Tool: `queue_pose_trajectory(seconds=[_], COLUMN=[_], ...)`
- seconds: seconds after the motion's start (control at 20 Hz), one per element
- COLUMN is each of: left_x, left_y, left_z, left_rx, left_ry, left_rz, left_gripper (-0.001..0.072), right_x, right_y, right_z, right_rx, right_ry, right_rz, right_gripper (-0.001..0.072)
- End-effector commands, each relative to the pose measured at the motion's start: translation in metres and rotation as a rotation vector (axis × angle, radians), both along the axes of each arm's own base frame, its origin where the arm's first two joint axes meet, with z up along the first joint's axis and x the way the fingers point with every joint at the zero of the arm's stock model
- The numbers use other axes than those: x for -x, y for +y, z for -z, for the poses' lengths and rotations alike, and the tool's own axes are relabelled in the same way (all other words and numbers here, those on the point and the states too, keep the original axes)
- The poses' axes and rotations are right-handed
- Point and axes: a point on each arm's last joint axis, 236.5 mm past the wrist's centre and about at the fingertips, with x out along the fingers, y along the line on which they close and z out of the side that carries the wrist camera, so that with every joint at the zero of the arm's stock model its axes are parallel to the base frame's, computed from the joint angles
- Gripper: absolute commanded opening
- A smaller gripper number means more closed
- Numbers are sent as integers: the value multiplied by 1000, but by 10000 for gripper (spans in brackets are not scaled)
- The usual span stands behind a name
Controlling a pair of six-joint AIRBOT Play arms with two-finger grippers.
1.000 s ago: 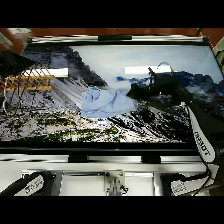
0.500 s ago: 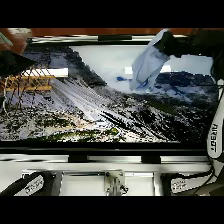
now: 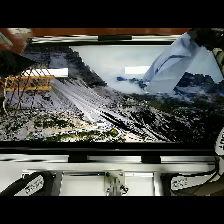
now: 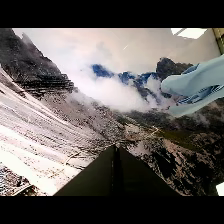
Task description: Fold the shirts.
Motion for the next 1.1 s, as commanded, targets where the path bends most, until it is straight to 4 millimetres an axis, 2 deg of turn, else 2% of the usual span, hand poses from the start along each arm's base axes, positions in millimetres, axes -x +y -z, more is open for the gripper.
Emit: queue_pose_trajectory(seconds=[0.0, 0.2, 0.3, 0.35, 0.4, 0.45, 0.5, 0.55, 0.6, 0.7, 0.8, 0.95, 1.05], left_x=[0, 0, 0, 0, 0, 0, 0, 0, 0, 0, 0, 0, 0], left_y=[0, 0, 0, 0, 0, 0, 0, 0, 0, 0, 0, 0, -1], left_z=[0, 0, 0, 0, 0, 0, 0, 0, 0, 0, 0, 0, 0], left_rx=[0, -1, -1, -1, -1, -1, -1, -1, -1, -1, -1, -1, -1], left_ry=[0, 0, 0, 0, 0, 0, 0, 0, -1, 0, 0, -1, -1], left_rz=[-1, -1, 0, -1, -1, -1, -1, -1, 0, -1, -1, -1, 2], left_gripper=[36, 36, 36, 36, 36, 36, 36, 36, 36, 36, 36, 36, 36], right_x=[-15, -35, -44, -49, -53, -57, -60, -56, -47, -13, 21, 71, 96], right_y=[-39, -80, -101, -113, -117, -117, -109, -109, -108, -134, -146, -157, -161], right_z=[-27, -60, -66, -62, -51, -29, 3, 38, 77, 134, 158, 175, 185], right_rx=[22, 11, -48, -53, -40, 12, 95, 191, 277, 305, 315, 348, 360], right_ry=[-130, -306, -369, -383, -366, -314, -228, -123, 10, 278, 449, 661, 778], right_rz=[129, 309, 393, 431, 433, 406, 341, 285, 230, 264, 264, 279, 289], right_gripper=[67, 67, 67, 67, 67, 67, 67, 67, 67, 67, 67, 67, 67])
